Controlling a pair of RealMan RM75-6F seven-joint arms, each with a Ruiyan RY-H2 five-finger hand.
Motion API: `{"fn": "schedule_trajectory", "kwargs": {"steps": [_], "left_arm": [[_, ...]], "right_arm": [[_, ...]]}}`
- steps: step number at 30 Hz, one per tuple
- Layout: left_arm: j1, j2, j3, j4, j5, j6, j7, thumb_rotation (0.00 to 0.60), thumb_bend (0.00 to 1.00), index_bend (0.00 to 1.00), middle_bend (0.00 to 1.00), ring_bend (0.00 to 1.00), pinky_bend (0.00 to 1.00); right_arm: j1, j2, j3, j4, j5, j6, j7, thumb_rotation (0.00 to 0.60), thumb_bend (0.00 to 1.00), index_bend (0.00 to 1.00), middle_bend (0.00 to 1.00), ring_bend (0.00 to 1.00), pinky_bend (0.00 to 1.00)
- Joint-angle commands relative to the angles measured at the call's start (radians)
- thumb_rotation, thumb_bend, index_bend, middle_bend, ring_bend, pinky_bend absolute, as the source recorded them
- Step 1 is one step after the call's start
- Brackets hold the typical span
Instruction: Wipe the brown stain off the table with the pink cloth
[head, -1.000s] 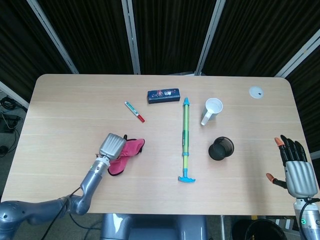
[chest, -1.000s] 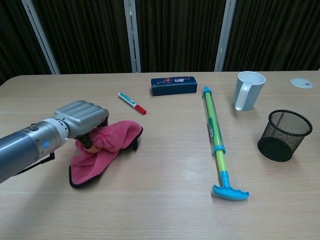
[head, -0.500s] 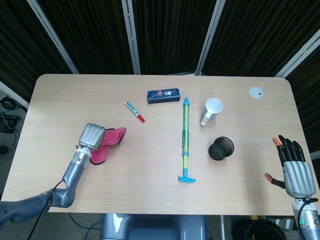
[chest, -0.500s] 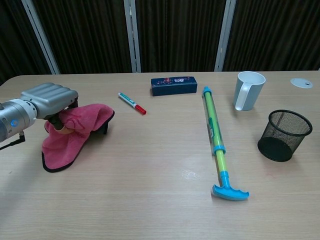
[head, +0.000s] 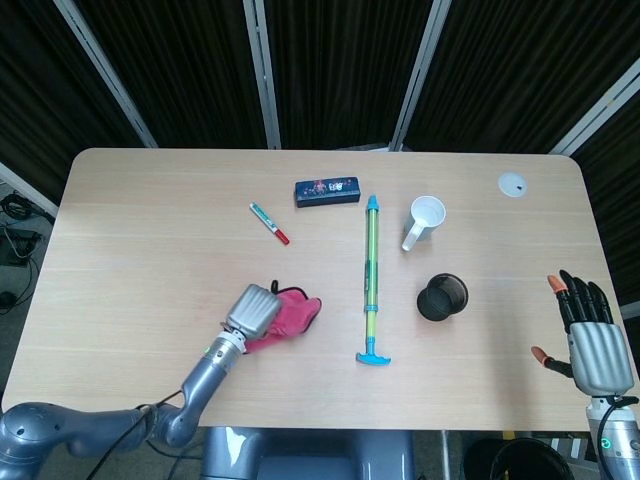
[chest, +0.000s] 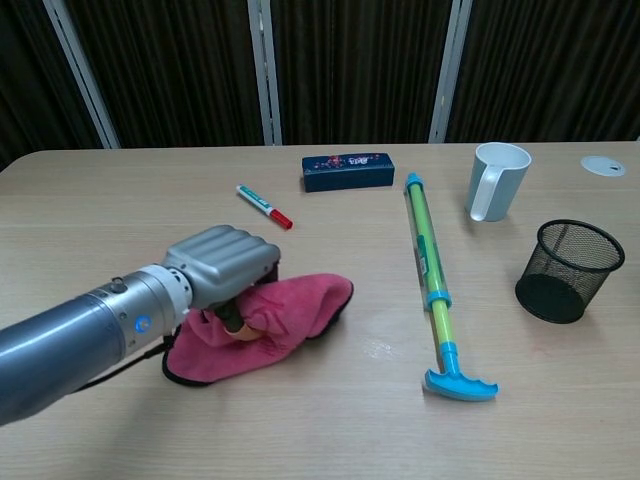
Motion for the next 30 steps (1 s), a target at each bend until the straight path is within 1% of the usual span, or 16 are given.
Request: {"fn": "schedule_trajectory", "kwargs": {"steps": [1,5,11,14,17,22,26,28,30], "left_arm": [[-0.013,-0.038,0.008,-0.022,0.014,0.004,0.021,0.600,0.41,0.88,0.64,0.57,0.61],[-0.016,-0.054,0.007,-0.017,0.013,0.010,0.037,0.600,0.41,0.88,0.64,0.57,0.61],[-0.005,-0.003,-0.011,0.019,-0.013,0.024,0.054,0.600,0.41,0.88,0.64,0.57,0.61],[0.014,0.048,-0.019,0.041,-0.041,0.027,0.045,0.600,0.41,0.88,0.64,0.57,0.61],[0.036,0.103,-0.009,0.058,-0.051,0.029,0.038,0.600,0.41,0.88,0.64,0.57,0.61],[0.079,0.206,0.003,0.067,-0.043,0.049,-0.010,0.600,0.41,0.88,0.64,0.57,0.60],[0.109,0.290,-0.011,0.053,-0.045,0.069,-0.060,0.600,0.41,0.88,0.64,0.57,0.60],[0.115,0.307,-0.016,0.047,-0.043,0.075,-0.073,0.600,0.41,0.88,0.64,0.57,0.61],[0.125,0.344,-0.026,0.031,-0.038,0.087,-0.098,0.600,0.41,0.88,0.64,0.57,0.60]], "right_arm": [[-0.002,0.001,0.000,0.000,0.001,0.002,0.002,0.600,0.00,0.00,0.00,0.00,0.00],[-0.004,0.004,0.000,0.001,0.000,0.005,0.006,0.600,0.00,0.00,0.00,0.00,0.00],[-0.006,0.005,-0.001,0.000,-0.001,0.007,0.009,0.600,0.00,0.00,0.00,0.00,0.00],[-0.005,0.004,-0.001,0.000,-0.003,0.007,0.002,0.600,0.00,0.00,0.00,0.00,0.00],[-0.003,0.003,0.000,-0.001,-0.004,0.004,-0.001,0.600,0.00,0.00,0.00,0.00,0.00],[-0.001,0.002,-0.002,-0.002,-0.009,0.004,-0.006,0.600,0.00,0.00,0.00,0.00,0.00],[0.000,0.002,-0.003,-0.004,-0.017,0.006,-0.011,0.600,0.00,0.00,0.00,0.00,0.00],[0.000,0.001,-0.004,-0.004,-0.019,0.007,-0.013,0.600,0.00,0.00,0.00,0.00,0.00],[0.000,-0.001,-0.005,-0.003,-0.021,0.008,-0.016,0.600,0.00,0.00,0.00,0.00,0.00]]}}
